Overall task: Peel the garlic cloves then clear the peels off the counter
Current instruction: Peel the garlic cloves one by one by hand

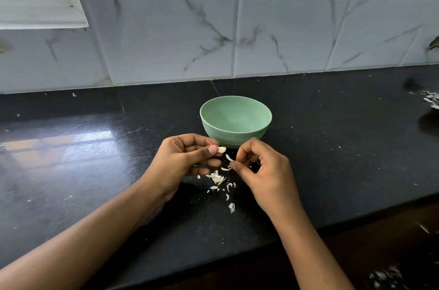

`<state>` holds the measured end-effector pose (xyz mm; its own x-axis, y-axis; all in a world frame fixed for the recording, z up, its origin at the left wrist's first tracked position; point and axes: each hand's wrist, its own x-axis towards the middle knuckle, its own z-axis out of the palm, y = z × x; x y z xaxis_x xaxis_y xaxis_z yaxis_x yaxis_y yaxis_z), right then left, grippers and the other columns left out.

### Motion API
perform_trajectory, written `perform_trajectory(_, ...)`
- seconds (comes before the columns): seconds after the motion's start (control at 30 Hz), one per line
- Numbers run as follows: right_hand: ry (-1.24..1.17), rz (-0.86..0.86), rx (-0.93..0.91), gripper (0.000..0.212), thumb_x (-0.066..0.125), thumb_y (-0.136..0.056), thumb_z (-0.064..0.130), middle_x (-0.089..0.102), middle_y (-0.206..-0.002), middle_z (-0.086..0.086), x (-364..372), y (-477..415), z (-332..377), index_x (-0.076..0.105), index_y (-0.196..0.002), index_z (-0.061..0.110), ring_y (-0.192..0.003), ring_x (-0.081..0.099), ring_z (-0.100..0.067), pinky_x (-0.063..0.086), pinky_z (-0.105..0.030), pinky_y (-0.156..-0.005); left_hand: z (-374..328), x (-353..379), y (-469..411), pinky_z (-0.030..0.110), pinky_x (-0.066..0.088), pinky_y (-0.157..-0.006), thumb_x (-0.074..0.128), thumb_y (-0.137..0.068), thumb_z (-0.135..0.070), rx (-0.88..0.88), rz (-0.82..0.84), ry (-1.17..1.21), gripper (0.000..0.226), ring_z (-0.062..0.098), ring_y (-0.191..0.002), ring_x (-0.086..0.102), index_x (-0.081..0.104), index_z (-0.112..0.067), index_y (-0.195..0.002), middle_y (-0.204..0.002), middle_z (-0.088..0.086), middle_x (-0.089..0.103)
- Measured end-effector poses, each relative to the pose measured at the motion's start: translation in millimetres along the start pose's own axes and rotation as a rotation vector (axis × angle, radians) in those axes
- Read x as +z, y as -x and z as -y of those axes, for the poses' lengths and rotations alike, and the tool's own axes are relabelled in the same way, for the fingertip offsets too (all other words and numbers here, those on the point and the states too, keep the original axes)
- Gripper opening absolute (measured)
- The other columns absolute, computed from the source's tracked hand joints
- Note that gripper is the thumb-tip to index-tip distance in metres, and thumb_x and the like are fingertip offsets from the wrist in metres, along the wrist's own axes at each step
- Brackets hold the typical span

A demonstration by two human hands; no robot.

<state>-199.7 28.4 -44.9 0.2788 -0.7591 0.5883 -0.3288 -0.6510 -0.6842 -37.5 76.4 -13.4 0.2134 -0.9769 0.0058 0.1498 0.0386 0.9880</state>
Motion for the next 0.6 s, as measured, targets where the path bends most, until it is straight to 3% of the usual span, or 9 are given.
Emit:
perform_trajectory(0.1, -0.018, 0.014, -0.026, 0.016, 0.071, -0.079, 0.006, 0.066, -0.078, 0.015, -0.3, 0.0, 0.3, 0.068, -0.083, 0.02, -0.076, 0.062, -0.002, 0.05, -0.021, -0.07, -0.1, 0.2, 0.2, 0.018, 0.051, -0.048, 0.072, -0.064, -0.016, 0.0, -0.005, -0.002, 0.022, 0.013, -0.061, 0.069, 0.069, -0.007, -0.084, -0.081, 0.012, 0.074)
perform_trajectory(0.27, -0.01, -0.018, -0.049, 0.022, 0.065, -0.083, 0.01, 0.07, -0.091, 0.013, -0.8, 0.3, 2.2, 0.071, -0.1, 0.023, -0.088, 0.065, 0.0, 0.054, -0.026, -0.078, -0.5, 1.4, 1.5, 0.017, 0.051, -0.047, 0.072, -0.064, -0.016, -0.001, -0.004, -0.023, 0.021, 0.012, -0.058, 0.068, 0.068, -0.006, -0.082, -0.075, 0.01, 0.074)
perform_trajectory(0.47, 0.065, -0.063, -0.204, 0.021, 0.07, -0.08, 0.018, 0.07, -0.094, 0.008, 2.3, 0.8, 3.9, 0.074, -0.101, 0.017, -0.087, 0.066, -0.008, 0.056, -0.033, -0.073, 0.2, 2.3, 2.8, 0.017, 0.051, -0.047, 0.072, -0.065, -0.016, 0.004, 0.015, -0.049, 0.018, 0.011, -0.058, 0.069, 0.067, -0.005, -0.078, -0.07, 0.01, 0.073)
perform_trajectory(0.6, 0.232, -0.139, -0.309, 0.016, 0.069, -0.084, 0.02, 0.07, -0.089, 0.005, 3.5, 3.3, 7.6, 0.075, -0.098, 0.015, -0.08, 0.066, -0.011, 0.055, -0.031, -0.065, -0.5, 2.2, 3.2, 0.017, 0.052, -0.048, 0.073, -0.063, -0.017, 0.011, 0.018, -0.053, 0.018, 0.012, -0.059, 0.069, 0.068, -0.005, -0.077, -0.07, 0.01, 0.073)
